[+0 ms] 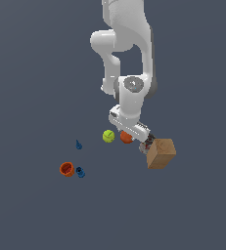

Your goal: Pick up a designated object from a clutter of objects.

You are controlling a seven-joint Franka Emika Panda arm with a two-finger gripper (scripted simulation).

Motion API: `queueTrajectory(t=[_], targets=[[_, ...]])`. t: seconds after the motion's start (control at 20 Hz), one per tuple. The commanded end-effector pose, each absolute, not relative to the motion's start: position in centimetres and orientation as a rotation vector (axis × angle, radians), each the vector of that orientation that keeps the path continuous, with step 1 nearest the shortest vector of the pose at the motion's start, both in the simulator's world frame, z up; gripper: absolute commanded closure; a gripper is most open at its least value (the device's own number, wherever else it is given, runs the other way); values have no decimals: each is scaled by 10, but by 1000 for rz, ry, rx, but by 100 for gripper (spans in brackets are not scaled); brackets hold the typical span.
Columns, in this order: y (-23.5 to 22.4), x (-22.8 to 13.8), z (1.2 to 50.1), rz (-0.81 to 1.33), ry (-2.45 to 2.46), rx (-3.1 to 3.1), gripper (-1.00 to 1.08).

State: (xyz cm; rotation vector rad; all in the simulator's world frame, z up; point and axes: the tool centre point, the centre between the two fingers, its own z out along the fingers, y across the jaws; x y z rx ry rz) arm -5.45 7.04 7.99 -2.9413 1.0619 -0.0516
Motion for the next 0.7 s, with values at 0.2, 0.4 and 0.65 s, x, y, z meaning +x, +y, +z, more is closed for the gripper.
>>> queueTrajectory(t=[0.2, 0.4, 0.65], targets=[[87, -47, 114, -50, 1060, -2943, 108], [102, -41, 145, -46, 1060, -2945, 108], [123, -31, 188, -39, 1059, -2948, 108]])
